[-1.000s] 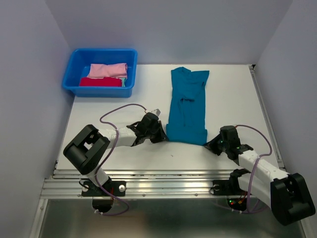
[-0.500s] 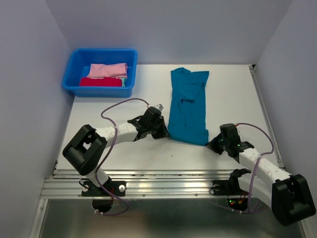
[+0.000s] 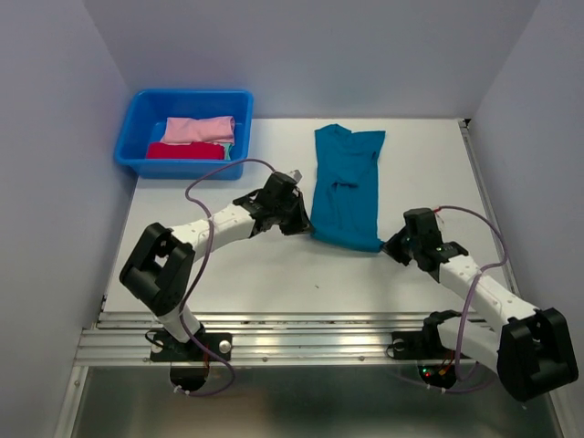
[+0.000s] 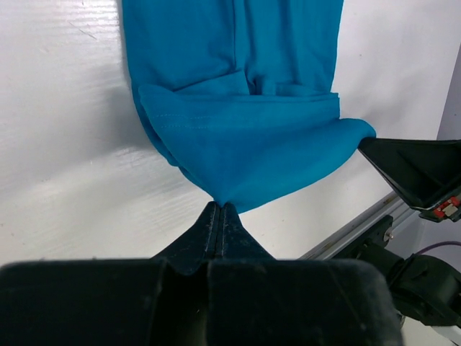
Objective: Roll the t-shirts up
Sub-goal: Roll the T-shirt to the center of the board.
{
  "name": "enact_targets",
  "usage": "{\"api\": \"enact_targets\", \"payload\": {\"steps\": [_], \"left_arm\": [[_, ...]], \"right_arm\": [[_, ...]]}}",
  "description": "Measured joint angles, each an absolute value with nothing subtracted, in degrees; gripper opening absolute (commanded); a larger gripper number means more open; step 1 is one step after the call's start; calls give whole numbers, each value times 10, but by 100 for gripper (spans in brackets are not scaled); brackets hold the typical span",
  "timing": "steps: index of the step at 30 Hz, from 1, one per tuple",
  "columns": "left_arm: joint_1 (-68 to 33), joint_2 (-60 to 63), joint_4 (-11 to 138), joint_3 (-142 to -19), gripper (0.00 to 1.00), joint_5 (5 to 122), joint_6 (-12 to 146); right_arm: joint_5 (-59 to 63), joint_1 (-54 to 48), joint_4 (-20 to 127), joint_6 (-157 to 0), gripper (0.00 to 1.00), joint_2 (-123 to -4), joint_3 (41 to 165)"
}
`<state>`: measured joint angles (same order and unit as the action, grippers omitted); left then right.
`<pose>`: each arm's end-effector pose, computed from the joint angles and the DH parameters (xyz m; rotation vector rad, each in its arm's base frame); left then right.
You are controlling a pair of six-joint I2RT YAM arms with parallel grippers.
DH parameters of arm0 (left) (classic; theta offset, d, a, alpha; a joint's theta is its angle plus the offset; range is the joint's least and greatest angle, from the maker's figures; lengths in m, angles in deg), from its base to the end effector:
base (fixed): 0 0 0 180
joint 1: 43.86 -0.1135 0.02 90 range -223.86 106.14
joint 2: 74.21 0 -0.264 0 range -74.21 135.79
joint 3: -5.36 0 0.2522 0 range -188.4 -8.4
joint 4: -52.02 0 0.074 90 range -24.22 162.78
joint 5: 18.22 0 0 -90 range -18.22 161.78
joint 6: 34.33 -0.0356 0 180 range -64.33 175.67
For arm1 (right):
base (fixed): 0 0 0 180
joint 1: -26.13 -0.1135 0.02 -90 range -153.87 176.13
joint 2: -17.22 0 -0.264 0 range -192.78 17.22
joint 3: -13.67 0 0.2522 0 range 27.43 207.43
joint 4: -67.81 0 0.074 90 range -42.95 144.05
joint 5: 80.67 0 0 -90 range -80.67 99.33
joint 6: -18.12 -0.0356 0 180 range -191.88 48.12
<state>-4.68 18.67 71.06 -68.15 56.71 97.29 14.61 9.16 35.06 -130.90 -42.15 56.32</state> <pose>0.2702 -0.2322 0.2262 0.1035 2.4305 -1.0050 0.1905 0.0547 0.1849 0.9323 2.3076 0.4752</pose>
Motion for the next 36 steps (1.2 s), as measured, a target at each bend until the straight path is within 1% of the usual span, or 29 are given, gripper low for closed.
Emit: {"api": "enact_targets", "payload": {"steps": [7, 23, 36], "left_arm": [[-61, 225, 730, -717, 0, 558, 955], [-89, 311, 736, -796, 0, 546, 940], [-106, 345, 752, -837, 0, 548, 930]], "right_arm": [[167, 92, 350, -1291, 1, -460, 610], [196, 92, 360, -1244, 1, -589, 700], [210, 92, 368, -1208, 1, -643, 747]]}}
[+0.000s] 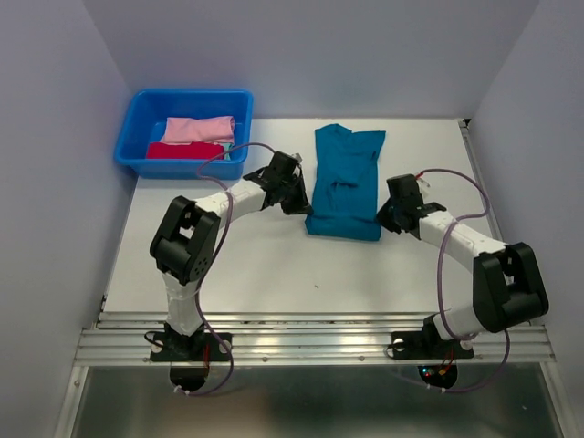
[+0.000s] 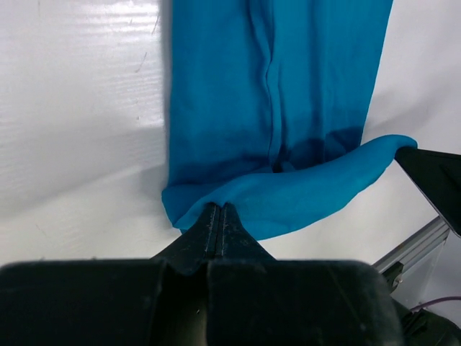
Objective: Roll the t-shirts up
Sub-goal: Roll the T-shirt to the center of the board.
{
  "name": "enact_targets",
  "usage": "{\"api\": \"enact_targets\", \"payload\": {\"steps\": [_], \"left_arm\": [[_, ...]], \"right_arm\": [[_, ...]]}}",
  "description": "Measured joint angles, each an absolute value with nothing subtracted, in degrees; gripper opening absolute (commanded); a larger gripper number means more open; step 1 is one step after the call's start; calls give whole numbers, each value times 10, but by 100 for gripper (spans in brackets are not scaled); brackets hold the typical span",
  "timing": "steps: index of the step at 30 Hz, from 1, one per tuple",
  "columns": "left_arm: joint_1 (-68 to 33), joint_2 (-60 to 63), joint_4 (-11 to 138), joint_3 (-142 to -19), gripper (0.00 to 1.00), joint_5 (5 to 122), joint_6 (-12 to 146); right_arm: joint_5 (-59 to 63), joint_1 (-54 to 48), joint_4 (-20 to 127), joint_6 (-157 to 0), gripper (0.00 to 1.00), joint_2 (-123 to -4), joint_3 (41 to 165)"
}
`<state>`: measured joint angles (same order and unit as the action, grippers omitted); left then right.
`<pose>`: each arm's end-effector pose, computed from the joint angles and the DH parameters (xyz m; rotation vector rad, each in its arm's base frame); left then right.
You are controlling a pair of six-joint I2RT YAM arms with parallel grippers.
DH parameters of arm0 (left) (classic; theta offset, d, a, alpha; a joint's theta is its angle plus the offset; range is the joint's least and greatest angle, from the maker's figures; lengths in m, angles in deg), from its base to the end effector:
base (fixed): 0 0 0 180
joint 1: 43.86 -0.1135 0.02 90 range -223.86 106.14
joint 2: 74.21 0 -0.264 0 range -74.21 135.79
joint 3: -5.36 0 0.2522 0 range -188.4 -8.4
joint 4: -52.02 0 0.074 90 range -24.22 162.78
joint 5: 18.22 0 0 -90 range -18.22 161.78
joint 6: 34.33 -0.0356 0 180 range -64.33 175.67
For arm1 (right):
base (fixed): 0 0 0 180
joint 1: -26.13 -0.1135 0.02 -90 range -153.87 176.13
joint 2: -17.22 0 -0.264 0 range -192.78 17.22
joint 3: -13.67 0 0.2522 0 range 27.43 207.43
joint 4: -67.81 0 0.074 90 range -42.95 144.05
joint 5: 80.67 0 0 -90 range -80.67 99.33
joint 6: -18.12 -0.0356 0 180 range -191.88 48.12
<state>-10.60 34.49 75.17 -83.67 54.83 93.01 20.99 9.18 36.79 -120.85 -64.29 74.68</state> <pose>0.3467 -0.2398 0.2052 0.0728 2.4785 -0.9253 0.2747 0.0762 0.2011 0.7627 2.3404 0.2564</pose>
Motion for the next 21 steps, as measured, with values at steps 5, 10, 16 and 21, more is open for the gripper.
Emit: {"api": "enact_targets", "payload": {"steps": [5, 10, 16, 21], "left_arm": [[-111, 360, 751, -860, 0, 557, 930], [-113, 381, 750, -865, 0, 562, 930], [-116, 411, 751, -885, 0, 571, 926], [-118, 426, 758, -904, 17, 586, 917]], "right_arm": [[211, 92, 381, -1194, 1, -684, 767], [212, 92, 391, -1188, 4, -706, 769], [216, 92, 396, -1176, 4, -731, 790], [219, 92, 402, -1171, 10, -747, 807]]}}
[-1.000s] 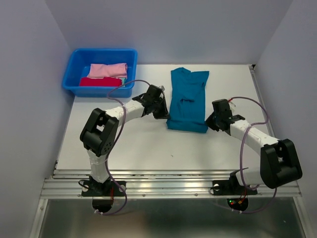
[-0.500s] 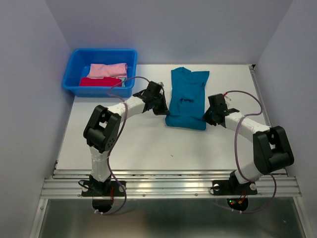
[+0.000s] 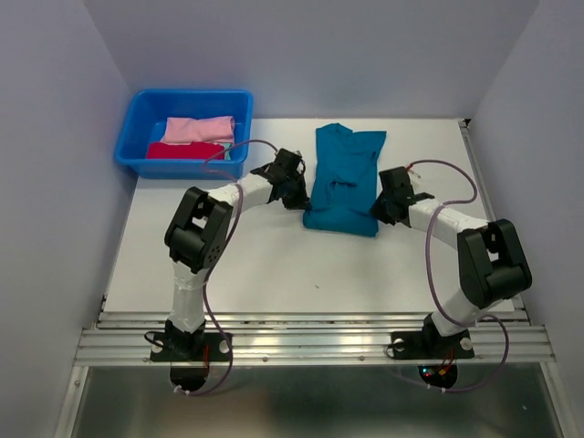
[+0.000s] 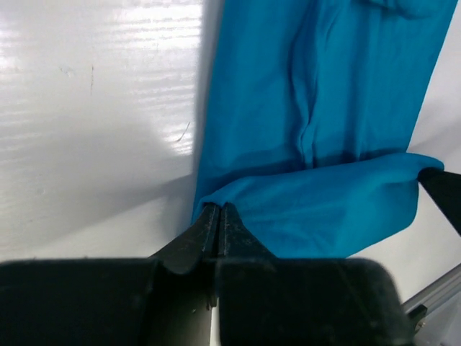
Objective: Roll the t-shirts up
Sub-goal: Roll the T-shirt to the center of the board.
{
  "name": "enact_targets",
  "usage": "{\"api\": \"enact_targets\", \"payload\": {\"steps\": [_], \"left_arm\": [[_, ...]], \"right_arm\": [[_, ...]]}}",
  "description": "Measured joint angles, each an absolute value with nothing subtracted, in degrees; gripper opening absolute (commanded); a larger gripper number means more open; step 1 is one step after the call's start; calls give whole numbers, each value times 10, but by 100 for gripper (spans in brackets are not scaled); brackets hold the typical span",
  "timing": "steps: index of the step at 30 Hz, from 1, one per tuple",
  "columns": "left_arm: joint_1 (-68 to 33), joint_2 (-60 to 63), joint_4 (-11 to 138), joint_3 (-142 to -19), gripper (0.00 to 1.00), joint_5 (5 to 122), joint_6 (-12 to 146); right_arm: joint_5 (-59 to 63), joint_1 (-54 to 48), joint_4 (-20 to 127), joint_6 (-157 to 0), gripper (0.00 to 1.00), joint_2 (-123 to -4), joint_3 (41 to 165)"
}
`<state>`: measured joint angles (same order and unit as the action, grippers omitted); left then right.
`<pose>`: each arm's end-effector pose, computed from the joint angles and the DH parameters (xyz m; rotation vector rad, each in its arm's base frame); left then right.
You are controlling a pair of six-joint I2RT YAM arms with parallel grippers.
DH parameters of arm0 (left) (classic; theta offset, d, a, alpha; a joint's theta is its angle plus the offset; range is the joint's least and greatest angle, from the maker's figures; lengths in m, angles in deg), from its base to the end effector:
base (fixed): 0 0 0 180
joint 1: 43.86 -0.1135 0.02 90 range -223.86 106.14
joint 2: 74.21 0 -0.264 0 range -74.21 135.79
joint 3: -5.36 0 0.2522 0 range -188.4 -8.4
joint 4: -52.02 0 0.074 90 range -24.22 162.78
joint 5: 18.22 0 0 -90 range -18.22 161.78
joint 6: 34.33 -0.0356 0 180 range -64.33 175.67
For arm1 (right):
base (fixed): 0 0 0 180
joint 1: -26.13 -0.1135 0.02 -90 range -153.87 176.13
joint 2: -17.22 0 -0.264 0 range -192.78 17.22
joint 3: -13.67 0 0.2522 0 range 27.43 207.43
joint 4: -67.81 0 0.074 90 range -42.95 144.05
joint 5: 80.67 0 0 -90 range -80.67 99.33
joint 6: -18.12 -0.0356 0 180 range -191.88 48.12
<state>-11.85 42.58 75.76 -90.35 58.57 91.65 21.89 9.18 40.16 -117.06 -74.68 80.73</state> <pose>0.3784 -0.2462 0.1819 0.0336 2.4908 -0.8177 0.3120 0.0870 0.1851 0.6905 2.3682 0.1995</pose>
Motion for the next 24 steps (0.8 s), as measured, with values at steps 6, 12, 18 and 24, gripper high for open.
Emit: {"api": "enact_targets", "payload": {"steps": [6, 12, 18, 24], "left_arm": [[-119, 430, 762, -931, 62, 603, 900], [-121, 428, 772, -932, 64, 617, 891], [-117, 378, 783, -916, 31, 647, 884], [-85, 303, 774, -887, 0, 655, 882]], "right_arm": [[225, 92, 406, -1166, 54, -754, 811], [230, 92, 405, -1164, 54, -715, 806], [232, 80, 407, -1165, 25, -631, 780], [218, 38, 415, -1179, 5, -644, 772]]}}
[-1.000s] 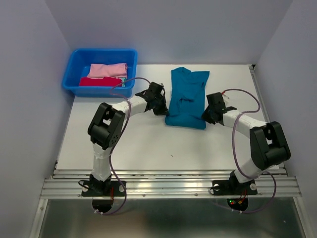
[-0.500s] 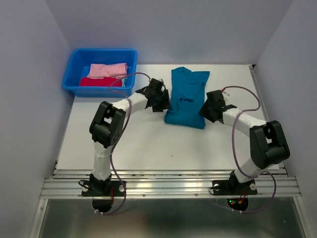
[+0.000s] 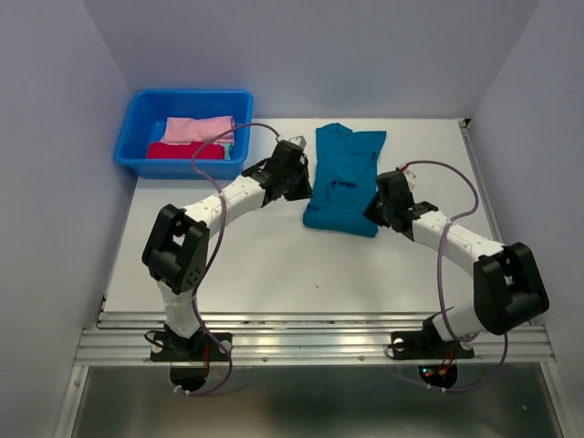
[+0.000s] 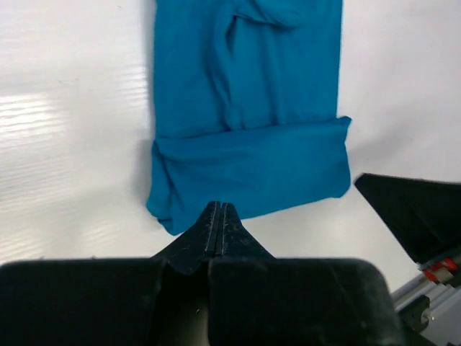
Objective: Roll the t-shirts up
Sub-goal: Roll the T-shirt to the center of the board.
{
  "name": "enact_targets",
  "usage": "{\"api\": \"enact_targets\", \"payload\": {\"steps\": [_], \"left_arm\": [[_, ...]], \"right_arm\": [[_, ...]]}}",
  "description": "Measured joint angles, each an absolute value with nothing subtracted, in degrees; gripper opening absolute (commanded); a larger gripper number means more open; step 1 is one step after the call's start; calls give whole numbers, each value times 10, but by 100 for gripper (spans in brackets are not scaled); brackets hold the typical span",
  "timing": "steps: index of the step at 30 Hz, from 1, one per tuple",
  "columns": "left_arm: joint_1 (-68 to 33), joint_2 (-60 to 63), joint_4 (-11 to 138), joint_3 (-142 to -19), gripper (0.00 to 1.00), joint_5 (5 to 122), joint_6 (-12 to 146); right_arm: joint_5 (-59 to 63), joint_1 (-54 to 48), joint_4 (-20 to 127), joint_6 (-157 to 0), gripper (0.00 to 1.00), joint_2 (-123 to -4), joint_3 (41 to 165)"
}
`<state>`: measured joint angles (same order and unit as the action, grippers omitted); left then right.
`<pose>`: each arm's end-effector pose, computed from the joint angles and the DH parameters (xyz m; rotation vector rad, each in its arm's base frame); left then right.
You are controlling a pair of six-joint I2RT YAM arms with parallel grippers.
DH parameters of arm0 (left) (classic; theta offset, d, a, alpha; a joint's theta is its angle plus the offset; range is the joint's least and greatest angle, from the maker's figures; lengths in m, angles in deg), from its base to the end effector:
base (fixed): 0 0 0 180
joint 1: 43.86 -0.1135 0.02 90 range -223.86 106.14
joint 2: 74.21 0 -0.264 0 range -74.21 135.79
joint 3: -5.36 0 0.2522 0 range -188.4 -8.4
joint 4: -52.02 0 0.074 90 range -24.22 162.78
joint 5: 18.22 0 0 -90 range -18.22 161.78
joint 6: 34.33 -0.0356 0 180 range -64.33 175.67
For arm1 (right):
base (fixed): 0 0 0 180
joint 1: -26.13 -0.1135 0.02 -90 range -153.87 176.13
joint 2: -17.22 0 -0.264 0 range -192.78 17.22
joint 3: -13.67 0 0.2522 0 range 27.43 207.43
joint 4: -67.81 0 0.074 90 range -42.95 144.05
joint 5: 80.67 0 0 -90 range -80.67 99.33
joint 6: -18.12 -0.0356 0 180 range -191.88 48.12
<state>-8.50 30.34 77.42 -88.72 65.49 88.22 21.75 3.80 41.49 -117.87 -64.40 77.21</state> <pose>0.3427 -0.2480 0.2591 0.1211 2.3014 -0.7624 0.2795 0.1065 0.2203 0.5860 2.2742 0.3425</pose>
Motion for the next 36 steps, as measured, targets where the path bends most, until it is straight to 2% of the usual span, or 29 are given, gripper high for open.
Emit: {"api": "enact_targets", "payload": {"steps": [6, 13, 18, 26, 36], "left_arm": [[-72, 309, 756, -866, 0, 629, 886], [-76, 380, 738, -865, 0, 625, 887], [-77, 404, 739, -849, 0, 627, 885], [-77, 376, 754, -857, 0, 638, 872], [-76, 383, 746, -877, 0, 633, 870]], "right_arm": [[202, 38, 416, -1188, 5, -698, 776], [199, 39, 421, -1189, 6, -778, 791], [202, 39, 425, -1187, 9, -777, 792], [242, 42, 412, -1164, 11, -699, 805], [246, 52, 408, -1156, 11, -770, 834]]}}
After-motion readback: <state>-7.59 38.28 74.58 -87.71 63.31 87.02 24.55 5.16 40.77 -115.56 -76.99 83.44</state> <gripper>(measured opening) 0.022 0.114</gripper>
